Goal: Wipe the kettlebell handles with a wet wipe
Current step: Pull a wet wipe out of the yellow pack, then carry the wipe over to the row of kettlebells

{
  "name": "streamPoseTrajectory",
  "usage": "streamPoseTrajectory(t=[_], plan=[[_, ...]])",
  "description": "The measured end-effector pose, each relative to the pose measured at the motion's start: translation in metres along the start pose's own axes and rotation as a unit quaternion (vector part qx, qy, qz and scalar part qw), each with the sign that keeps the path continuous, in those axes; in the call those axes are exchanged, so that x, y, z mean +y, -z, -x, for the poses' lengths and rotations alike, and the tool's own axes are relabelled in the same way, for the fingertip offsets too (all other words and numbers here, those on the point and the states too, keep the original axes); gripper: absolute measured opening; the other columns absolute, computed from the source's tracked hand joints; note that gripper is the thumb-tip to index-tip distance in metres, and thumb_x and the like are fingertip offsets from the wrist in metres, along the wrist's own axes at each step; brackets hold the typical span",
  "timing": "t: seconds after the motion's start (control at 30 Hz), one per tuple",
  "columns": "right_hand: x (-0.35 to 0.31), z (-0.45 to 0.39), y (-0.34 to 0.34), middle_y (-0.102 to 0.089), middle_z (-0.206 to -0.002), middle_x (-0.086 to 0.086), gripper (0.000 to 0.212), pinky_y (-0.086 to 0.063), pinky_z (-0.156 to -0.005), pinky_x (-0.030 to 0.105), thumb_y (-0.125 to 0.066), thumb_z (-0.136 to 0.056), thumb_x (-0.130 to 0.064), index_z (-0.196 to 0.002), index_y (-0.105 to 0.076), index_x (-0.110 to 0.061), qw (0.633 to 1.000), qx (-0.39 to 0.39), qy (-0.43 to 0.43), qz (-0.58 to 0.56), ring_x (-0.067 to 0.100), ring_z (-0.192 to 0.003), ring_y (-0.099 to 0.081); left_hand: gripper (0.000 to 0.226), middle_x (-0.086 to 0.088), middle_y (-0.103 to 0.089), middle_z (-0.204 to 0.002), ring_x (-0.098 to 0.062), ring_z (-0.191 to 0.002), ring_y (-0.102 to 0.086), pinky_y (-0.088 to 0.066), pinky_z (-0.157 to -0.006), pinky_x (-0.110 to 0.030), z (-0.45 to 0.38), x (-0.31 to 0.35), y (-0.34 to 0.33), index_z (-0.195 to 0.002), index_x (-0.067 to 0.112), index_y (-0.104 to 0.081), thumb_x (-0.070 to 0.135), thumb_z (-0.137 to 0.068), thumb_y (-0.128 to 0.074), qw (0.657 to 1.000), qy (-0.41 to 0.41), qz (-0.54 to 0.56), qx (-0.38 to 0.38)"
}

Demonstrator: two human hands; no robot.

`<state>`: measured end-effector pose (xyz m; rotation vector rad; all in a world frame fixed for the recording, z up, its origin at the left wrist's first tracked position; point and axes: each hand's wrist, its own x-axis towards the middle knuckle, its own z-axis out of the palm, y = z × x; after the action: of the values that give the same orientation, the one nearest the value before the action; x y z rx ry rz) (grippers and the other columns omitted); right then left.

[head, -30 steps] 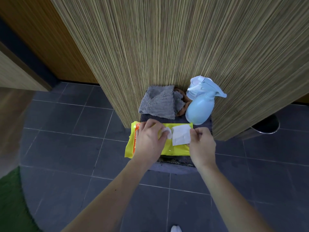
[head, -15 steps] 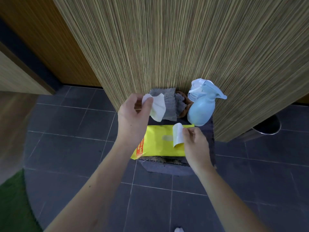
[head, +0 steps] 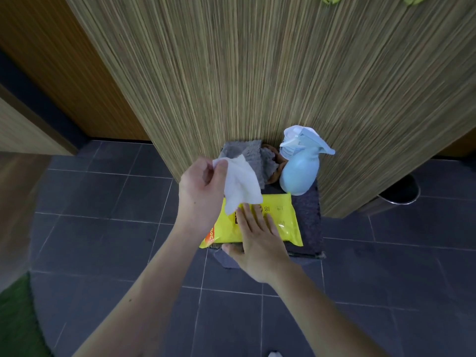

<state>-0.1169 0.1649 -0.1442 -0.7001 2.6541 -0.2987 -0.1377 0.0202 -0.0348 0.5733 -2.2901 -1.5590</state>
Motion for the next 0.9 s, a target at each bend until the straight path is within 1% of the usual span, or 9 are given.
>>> streamPoseTrajectory(t=[0.07,0.13,0.33,0.43,0.5,0.67,0.73,0.83,0.9], plan=[[0.007,0.016,0.007,0.009,-0.171,0.004,0.091,0.004,-0.128,0.048,-0.016,-0.093,-0.071,-0.163,0.004,-0.017,0.999,0.031,-0.021,-0.014,0.024,-0.156,0.018,0.031,0.007,-0.044,-0.064,-0.005,-0.055,-0.039,-0.035,-0.051,-0.017,0.007,0.005,-0.004,-0.089,0.004,-0.060,0.030,-0.106,-0.055,1.000,0.008,0.001,-0.013],[0.020,0.041,0.018,0.014,-0.171,0.003,0.085,0.006,-0.128,0.045,-0.026,-0.099,-0.067,-0.164,0.002,-0.019,0.997,0.054,-0.046,-0.016,0.022,-0.156,0.021,0.029,0.011,-0.044,-0.065,-0.004,-0.056,-0.040,-0.035,-0.052,-0.018,0.018,0.016,-0.010,-0.090,0.011,-0.056,0.032,-0.108,-0.050,1.000,0.001,-0.002,-0.027],[0.059,0.146,0.066,0.025,-0.168,-0.002,0.085,0.007,-0.128,0.041,-0.009,-0.093,-0.070,-0.163,0.005,-0.025,0.985,0.096,-0.138,-0.025,0.016,-0.153,0.027,0.023,0.019,-0.052,-0.057,0.001,-0.054,-0.047,-0.038,-0.052,-0.016,0.068,0.063,-0.039,-0.094,0.015,-0.054,0.032,-0.109,-0.050,0.997,-0.014,0.019,-0.073],[0.077,0.220,0.097,0.026,-0.168,-0.003,0.080,0.009,-0.128,0.039,-0.020,-0.099,-0.067,-0.163,0.004,-0.026,0.968,0.135,-0.209,-0.035,0.015,-0.152,0.030,0.023,0.010,-0.054,-0.062,0.001,-0.053,-0.047,-0.041,-0.053,-0.018,0.109,0.100,-0.057,-0.091,0.012,-0.059,0.030,-0.104,-0.060,0.990,0.025,0.052,-0.129],[0.088,0.271,0.115,0.026,-0.167,-0.003,0.079,0.008,-0.128,0.039,-0.021,-0.100,-0.067,-0.163,0.005,-0.026,0.954,0.153,-0.255,-0.033,0.015,-0.152,0.031,0.023,-0.002,-0.060,-0.071,-0.009,-0.065,-0.054,-0.047,-0.061,-0.028,0.141,0.126,-0.068,-0.090,0.011,-0.062,0.030,-0.097,-0.071,0.982,0.040,0.051,-0.177],[0.121,0.429,0.152,0.025,-0.167,-0.003,0.090,0.012,-0.126,0.034,-0.002,-0.089,-0.079,-0.163,0.005,-0.028,0.900,0.184,-0.391,-0.054,0.016,-0.152,0.030,0.023,-0.002,-0.072,-0.081,-0.006,-0.070,-0.063,-0.053,-0.066,-0.034,0.232,0.205,-0.099,-0.088,0.015,-0.069,0.030,-0.083,-0.086,0.947,0.030,0.043,-0.316],[0.132,0.502,0.162,0.022,-0.168,-0.005,0.099,0.011,-0.124,0.033,0.005,-0.081,-0.085,-0.163,0.004,-0.029,0.870,0.200,-0.444,-0.072,0.016,-0.153,0.026,0.020,-0.009,-0.073,-0.084,-0.014,-0.077,-0.067,-0.054,-0.072,-0.039,0.273,0.238,-0.113,-0.088,0.015,-0.071,0.028,-0.085,-0.085,0.933,0.018,0.038,-0.356],[0.145,0.616,0.165,0.017,-0.169,-0.005,0.107,0.007,-0.125,0.032,0.018,-0.071,-0.086,-0.162,0.002,-0.032,0.822,0.222,-0.520,-0.062,0.013,-0.153,0.023,0.012,-0.003,-0.069,-0.083,-0.024,-0.086,-0.065,-0.046,-0.070,-0.028,0.341,0.287,-0.134,-0.086,0.015,-0.069,0.019,-0.092,-0.078,0.918,-0.012,0.028,-0.394],[0.153,0.687,0.161,0.017,-0.168,-0.008,0.113,0.005,-0.125,0.031,0.025,-0.064,-0.090,-0.161,0.000,-0.036,0.786,0.242,-0.566,-0.067,0.012,-0.152,0.023,0.017,-0.005,-0.071,-0.098,-0.032,-0.103,-0.062,-0.045,-0.082,-0.035,0.386,0.315,-0.148,-0.103,0.010,-0.070,0.023,-0.094,-0.075,0.909,-0.023,-0.002,-0.417]])
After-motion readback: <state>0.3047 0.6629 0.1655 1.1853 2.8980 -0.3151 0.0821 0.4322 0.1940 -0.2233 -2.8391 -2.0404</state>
